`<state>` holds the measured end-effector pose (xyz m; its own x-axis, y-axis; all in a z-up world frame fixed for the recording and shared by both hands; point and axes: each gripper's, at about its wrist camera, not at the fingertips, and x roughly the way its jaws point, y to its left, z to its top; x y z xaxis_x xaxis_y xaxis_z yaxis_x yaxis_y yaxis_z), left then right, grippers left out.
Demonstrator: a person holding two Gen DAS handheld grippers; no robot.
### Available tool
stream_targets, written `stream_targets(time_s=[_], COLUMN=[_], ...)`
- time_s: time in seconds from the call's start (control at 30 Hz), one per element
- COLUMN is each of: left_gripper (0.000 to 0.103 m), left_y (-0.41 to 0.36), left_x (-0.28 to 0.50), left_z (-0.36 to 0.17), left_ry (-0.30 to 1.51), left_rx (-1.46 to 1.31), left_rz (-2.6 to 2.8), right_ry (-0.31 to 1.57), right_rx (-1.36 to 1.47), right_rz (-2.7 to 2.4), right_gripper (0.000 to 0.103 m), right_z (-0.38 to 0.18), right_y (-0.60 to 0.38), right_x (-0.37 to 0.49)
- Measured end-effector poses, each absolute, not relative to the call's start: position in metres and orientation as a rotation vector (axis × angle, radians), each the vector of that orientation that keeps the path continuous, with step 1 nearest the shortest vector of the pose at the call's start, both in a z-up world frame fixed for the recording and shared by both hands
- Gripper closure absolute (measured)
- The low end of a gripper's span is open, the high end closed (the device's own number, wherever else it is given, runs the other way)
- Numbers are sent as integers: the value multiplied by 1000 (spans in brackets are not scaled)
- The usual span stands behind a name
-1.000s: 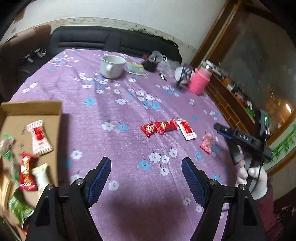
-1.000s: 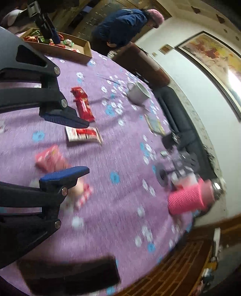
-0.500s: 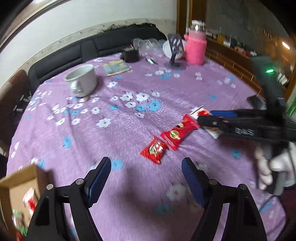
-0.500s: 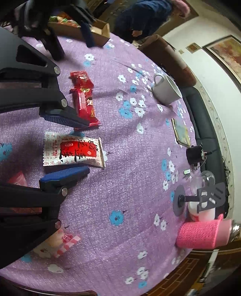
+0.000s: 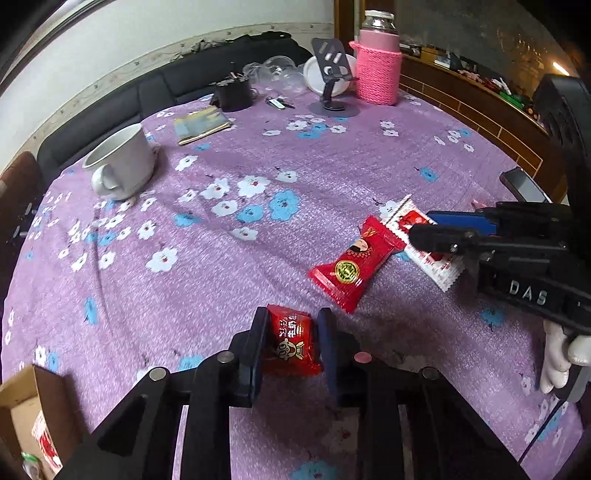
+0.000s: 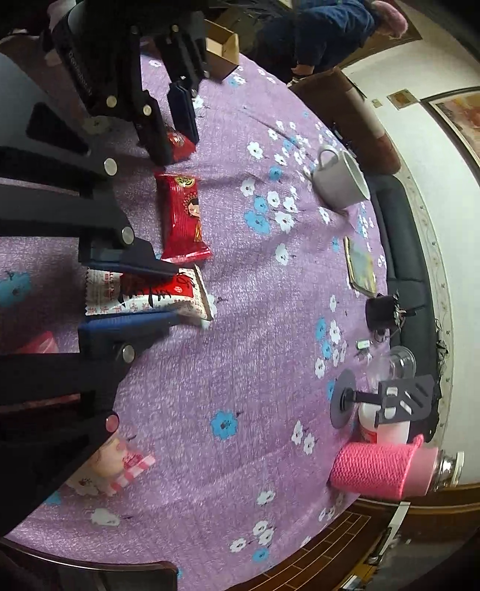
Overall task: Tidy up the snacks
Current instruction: 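Grasp a red candy packet with the left tool while the right tool grasps a white-red packet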
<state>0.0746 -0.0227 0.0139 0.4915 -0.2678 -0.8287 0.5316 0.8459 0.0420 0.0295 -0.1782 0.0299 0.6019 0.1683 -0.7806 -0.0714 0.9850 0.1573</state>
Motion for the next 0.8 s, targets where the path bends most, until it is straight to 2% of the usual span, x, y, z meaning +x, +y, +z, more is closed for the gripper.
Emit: stream_targets(time_s=[0.1, 0.4, 0.57, 0.8], left_gripper=[76, 76, 76, 75], left_y=[-11, 31, 75, 177], left_x=[64, 23, 2, -10], left_z=[23, 58, 75, 80], left_ry=[923, 856, 831, 821], left_rx=[264, 137, 35, -110], left_rz=[-485, -466, -422, -231], right_ry=[887, 829, 794, 783], right_rx=[143, 193, 258, 222], right_rz=[137, 180, 253, 358], right_gripper=[90, 90, 90, 90], right_z=[37, 53, 61, 75], right_y=[-184, -188, -190, -148], right_x=[25, 14, 8, -7])
